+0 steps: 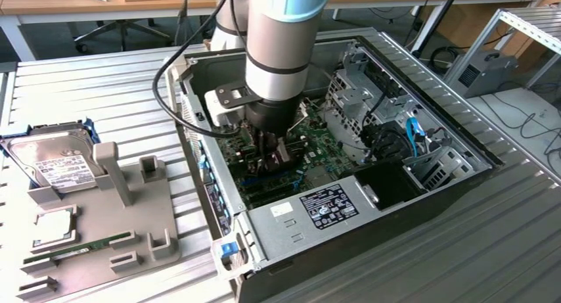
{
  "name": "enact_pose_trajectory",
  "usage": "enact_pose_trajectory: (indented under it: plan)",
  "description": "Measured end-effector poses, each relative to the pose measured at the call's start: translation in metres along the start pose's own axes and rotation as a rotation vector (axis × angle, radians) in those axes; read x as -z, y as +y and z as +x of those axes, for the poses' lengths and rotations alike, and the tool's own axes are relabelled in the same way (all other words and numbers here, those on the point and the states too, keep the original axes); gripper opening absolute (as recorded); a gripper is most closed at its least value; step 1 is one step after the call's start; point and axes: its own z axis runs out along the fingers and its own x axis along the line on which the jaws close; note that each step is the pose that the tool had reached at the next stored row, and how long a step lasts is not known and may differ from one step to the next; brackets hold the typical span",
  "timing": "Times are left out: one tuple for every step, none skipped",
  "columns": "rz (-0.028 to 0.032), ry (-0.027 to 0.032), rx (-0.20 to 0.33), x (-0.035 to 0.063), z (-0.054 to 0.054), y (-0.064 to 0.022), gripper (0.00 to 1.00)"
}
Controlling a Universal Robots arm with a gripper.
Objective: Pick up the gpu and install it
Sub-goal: 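Insert the gpu into the slot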
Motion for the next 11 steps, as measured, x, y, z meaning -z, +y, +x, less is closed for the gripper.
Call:
enact_pose_trajectory:
  plan:
    - [0.0000, 0.0022, 0.000, 0.0156, -0.001, -0.0006, 0.40]
    - [0.0000, 0.0049, 0.000, 0.0215, -0.002, -0.0008, 0.40]
    - [-0.0001, 0.0075, 0.000, 0.0258, -0.003, -0.0009, 0.40]
    - [-0.0001, 0.0091, 0.000, 0.0292, -0.003, -0.0011, 0.40]
    - [-0.0001, 0.0111, 0.000, 0.0322, -0.003, -0.0012, 0.40]
    - [0.0000, 0.0141, 0.000, 0.0341, -0.004, -0.0012, 0.40]
    - [0.0002, 0.0180, 0.000, 0.0354, -0.004, -0.0014, 0.38]
    - [-0.0006, 0.0205, 0.001, 0.0358, -0.005, -0.0022, 0.38]
    - [-0.0029, 0.0217, 0.001, 0.0358, -0.005, -0.0040, 0.32]
    - [-0.0059, 0.0222, 0.000, 0.0357, -0.005, -0.0066, 0.32]
    - [-0.0117, 0.0222, 0.000, 0.0355, -0.005, -0.0110, 0.25]
